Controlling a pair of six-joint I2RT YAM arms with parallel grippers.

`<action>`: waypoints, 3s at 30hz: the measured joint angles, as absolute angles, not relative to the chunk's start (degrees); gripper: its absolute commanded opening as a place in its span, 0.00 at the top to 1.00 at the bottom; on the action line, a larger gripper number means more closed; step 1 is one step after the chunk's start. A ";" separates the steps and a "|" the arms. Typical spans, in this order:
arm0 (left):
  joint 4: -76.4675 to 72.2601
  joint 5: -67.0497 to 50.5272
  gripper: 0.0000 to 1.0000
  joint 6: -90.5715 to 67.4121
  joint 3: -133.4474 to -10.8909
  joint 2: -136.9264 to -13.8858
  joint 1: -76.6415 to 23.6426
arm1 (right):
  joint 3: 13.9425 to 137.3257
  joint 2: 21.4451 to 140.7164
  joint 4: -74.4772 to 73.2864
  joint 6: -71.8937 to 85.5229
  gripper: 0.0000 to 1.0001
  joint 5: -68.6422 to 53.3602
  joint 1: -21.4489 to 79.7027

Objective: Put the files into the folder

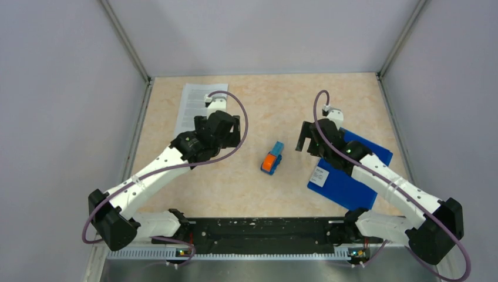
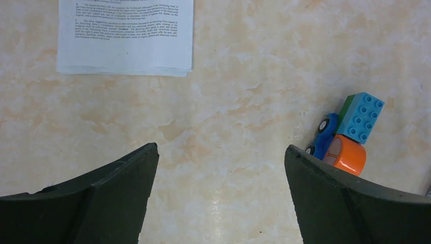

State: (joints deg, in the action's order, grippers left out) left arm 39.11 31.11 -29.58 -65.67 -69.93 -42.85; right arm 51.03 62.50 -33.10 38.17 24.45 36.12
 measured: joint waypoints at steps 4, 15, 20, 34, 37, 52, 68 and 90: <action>38.96 30.30 0.01 -29.06 -65.67 -69.93 -42.85 | 51.20 62.52 -33.87 38.17 0.01 24.56 36.07; 33.87 21.82 0.01 -29.06 -65.69 -70.76 -42.92 | 56.21 62.54 -35.83 37.45 0.01 25.41 35.73; 31.64 18.09 0.01 -30.81 -67.22 -75.77 -44.58 | 58.39 61.52 -37.26 37.08 0.01 26.63 35.42; 26.24 10.57 0.02 -36.01 -87.09 -103.92 -57.04 | 64.93 48.36 -41.58 37.34 0.01 33.87 35.33; 26.04 9.06 0.02 -37.06 -90.24 -108.42 -58.33 | 65.78 46.39 -42.19 37.36 0.01 35.44 35.31; 25.52 8.01 0.02 -39.62 -91.72 -119.81 -60.36 | 65.63 47.40 -44.77 37.76 0.01 36.56 35.31; 28.16 18.83 0.01 -44.91 -89.89 -120.05 -59.99 | 63.59 49.25 -45.01 38.02 0.01 34.50 35.31; 24.64 21.17 0.01 -45.60 -71.13 -109.12 -54.63 | 59.94 50.87 -43.64 38.63 0.01 30.74 35.31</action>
